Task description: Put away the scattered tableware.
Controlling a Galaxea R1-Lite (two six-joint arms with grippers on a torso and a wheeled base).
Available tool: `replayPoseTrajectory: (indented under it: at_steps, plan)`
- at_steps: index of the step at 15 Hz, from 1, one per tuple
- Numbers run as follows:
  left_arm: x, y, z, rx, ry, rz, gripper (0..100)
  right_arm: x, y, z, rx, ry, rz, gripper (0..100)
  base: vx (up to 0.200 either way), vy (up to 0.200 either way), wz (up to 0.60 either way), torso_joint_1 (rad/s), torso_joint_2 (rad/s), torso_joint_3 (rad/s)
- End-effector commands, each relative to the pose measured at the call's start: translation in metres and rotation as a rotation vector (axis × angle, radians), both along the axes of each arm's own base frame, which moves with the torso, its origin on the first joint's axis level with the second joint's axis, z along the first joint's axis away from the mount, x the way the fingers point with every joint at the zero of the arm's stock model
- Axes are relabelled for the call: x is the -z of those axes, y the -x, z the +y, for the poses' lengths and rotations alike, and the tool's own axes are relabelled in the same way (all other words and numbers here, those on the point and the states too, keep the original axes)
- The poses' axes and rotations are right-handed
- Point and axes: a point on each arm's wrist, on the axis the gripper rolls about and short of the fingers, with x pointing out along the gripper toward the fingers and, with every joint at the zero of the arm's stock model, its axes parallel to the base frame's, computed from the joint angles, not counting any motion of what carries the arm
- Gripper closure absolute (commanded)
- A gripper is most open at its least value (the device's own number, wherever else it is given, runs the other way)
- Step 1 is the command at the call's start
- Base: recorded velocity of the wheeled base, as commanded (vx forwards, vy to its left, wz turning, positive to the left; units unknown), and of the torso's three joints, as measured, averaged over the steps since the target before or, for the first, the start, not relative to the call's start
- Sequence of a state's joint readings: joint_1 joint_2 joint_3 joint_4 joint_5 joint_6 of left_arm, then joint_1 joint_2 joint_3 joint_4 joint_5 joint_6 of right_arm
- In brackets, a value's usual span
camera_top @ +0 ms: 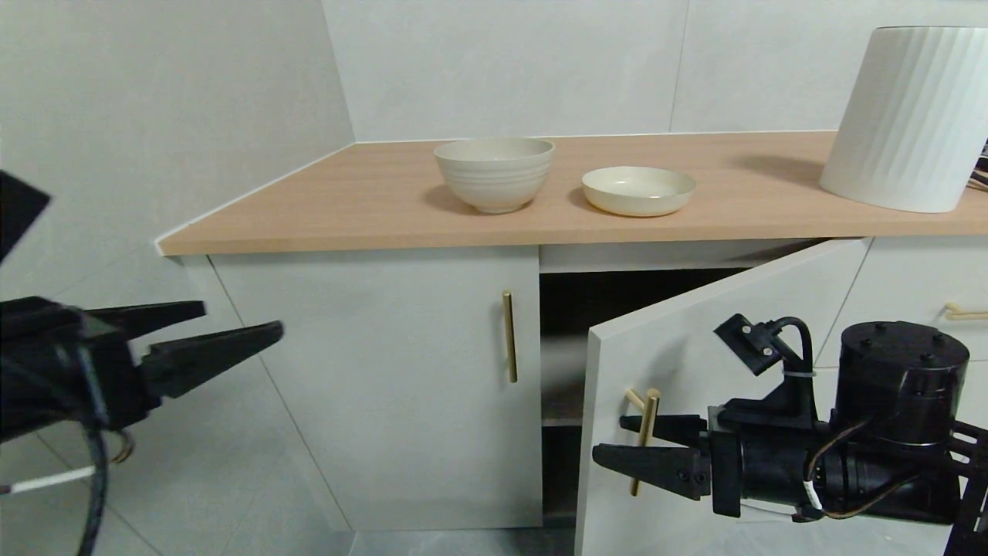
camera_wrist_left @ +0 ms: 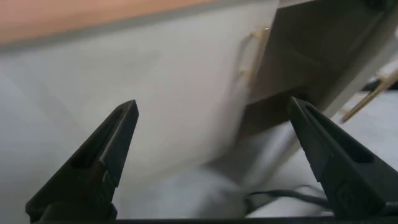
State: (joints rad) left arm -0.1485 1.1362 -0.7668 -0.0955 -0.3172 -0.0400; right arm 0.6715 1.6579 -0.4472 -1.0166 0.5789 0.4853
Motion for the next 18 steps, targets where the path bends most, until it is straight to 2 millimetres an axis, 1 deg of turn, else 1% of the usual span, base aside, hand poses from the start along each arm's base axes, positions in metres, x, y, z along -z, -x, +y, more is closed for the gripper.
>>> replayPoseTrajectory:
  at_steps: [1, 3, 4, 5, 6, 7, 8, 9, 10, 11, 13, 14, 16, 18]
  plan:
    - [0.049, -0.056, -0.037, 0.08, 0.091, 0.241, 0, 0.001, 0.0, 0.0, 0.0, 0.002, 0.004, 0, 0.0, 0.0, 0.0, 0.0, 0.0, 0.0]
    - [0.069, -0.06, -0.049, 0.099, 0.153, 0.274, 0, 0.002, 0.0, 0.0, 0.0, 0.004, 0.006, 0, 0.0, 0.0, 0.0, 0.0, 0.0, 0.0]
    - [0.087, -0.063, -0.058, 0.124, 0.188, 0.294, 0, 0.002, 0.0, 0.0, 0.002, 0.005, 0.007, 0, 0.0, 0.0, 0.0, 0.0, 0.0, 0.0]
    - [0.096, -0.065, -0.063, 0.141, 0.195, 0.31, 0, 0.002, 0.0, 0.0, 0.002, 0.005, 0.007, 0, 0.0, 0.0, 0.0, 0.0, 0.0, 0.0]
    - [0.115, -0.069, -0.076, 0.172, 0.187, 0.347, 0, 0.003, 0.0, 0.0, 0.002, 0.007, 0.01, 0, 0.0, 0.0, 0.0, 0.0, 0.0, 0.0]
    - [0.125, -0.071, -0.083, 0.19, 0.183, 0.368, 0, 0.004, 0.0, 0.0, 0.002, 0.009, 0.012, 0, 0.0, 0.0, 0.0, 0.0, 0.0, 0.0]
    - [0.133, -0.07, -0.094, 0.217, 0.189, 0.394, 0, 0.005, 0.0, 0.0, 0.0, 0.013, 0.016, 0, 0.0, 0.0, 0.0, 0.0, 0.0, 0.0]
    - [0.133, -0.07, -0.094, 0.217, 0.189, 0.394, 0, 0.005, 0.0, 0.0, 0.0, 0.013, 0.016, 0, 0.0, 0.0, 0.0, 0.0, 0.0, 0.0]
    - [0.135, -0.065, -0.107, 0.251, 0.214, 0.431, 0, 0.006, -0.001, 0.001, 0.0, 0.015, 0.018, 0, 0.0, 0.0, 0.0, 0.0, 0.0, 0.0]
    - [0.136, -0.065, -0.111, 0.26, 0.217, 0.441, 100, 0.006, -0.001, 0.001, 0.0, 0.015, 0.018, 0, 0.0, 0.0, 0.0, 0.0, 0.0, 0.0]
    - [0.137, -0.066, -0.114, 0.268, 0.216, 0.442, 100, 0.006, 0.0, 0.0, 0.0, 0.016, 0.019, 0, 0.0, 0.0, 0.0, 0.0, 0.0, 0.0]
    - [0.139, -0.073, -0.119, 0.269, 0.222, 0.428, 100, 0.006, 0.0, 0.0, 0.0, 0.016, 0.019, 0, 0.0, 0.0, 0.0, 0.0, 0.0, 0.0]
    - [0.14, -0.093, -0.13, 0.281, 0.257, 0.336, 100, 0.007, -0.001, 0.001, 0.0, 0.017, 0.02, 0, 0.0, 0.0, 0.0, 0.0, 0.0, 0.0]
    - [0.146, -0.111, -0.143, 0.282, 0.274, 0.27, 100, 0.008, -0.001, 0.001, 0.0, 0.021, 0.025, 0, 0.0, 0.0, 0.0, 0.0, 0.0, 0.0]
